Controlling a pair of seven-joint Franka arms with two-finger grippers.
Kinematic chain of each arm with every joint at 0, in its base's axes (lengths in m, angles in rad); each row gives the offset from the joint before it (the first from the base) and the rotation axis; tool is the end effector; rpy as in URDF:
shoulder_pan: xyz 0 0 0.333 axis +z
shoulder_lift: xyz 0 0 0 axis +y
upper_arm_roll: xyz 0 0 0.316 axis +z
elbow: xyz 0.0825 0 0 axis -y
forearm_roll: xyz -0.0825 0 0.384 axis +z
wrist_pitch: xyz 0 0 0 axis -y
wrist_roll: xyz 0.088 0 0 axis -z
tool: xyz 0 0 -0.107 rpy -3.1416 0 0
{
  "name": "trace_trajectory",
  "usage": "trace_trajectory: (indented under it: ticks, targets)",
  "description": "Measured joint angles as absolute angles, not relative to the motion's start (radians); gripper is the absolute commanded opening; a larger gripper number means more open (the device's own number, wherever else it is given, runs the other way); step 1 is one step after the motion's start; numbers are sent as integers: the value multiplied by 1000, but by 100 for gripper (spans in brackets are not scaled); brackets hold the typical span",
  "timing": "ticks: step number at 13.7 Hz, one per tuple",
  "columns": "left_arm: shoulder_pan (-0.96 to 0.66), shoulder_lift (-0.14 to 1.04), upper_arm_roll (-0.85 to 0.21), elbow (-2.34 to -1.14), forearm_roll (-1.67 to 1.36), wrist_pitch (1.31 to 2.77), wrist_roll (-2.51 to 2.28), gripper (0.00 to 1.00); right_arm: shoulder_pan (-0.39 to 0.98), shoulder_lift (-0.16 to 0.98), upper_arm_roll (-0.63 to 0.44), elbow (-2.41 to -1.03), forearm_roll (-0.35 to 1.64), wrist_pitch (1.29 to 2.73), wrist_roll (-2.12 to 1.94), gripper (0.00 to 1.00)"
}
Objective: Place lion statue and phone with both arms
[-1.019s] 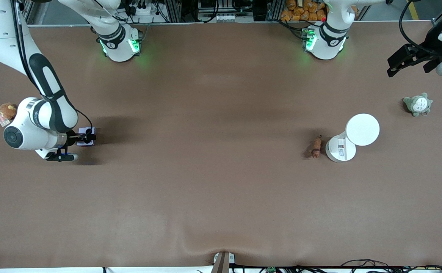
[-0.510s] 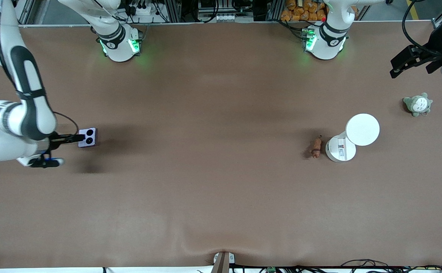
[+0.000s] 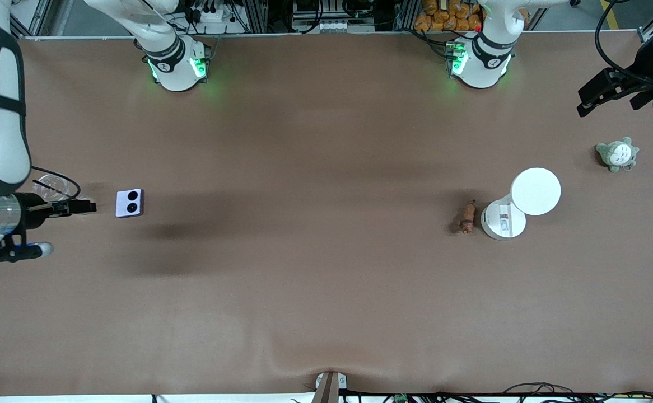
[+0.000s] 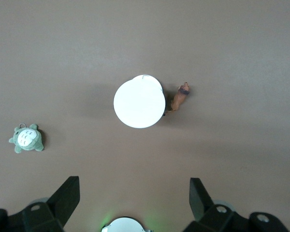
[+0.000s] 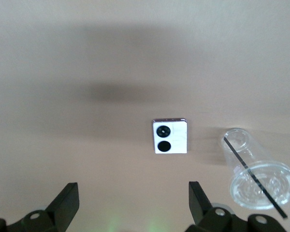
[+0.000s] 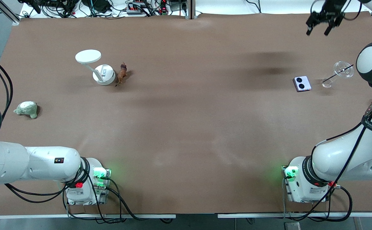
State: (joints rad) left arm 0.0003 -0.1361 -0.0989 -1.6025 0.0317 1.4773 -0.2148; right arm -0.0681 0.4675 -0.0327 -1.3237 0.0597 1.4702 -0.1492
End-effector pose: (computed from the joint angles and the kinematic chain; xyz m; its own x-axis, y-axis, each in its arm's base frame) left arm 0.4991 -0.0498 0.6730 0.9926 0.1194 0.0197 0.1202 -0.9919 -0.0417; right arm 0.6563 -0.0555 0.4454 0.9505 0.0578 -0.3052 0.0316 -0.9955 -0.0899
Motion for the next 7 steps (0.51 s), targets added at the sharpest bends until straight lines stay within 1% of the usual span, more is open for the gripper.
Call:
trace_trajectory:
  ticks: [4, 7]
  targets:
    - [0, -136, -99, -1603, 29, 1482, -215, 100, 0, 442, -27, -1267, 59, 1426, -46, 100]
    - [2, -136, -98, -1604, 0, 1483, -215, 100, 29, 356, -23, -1252, 59, 1365, -23, 100]
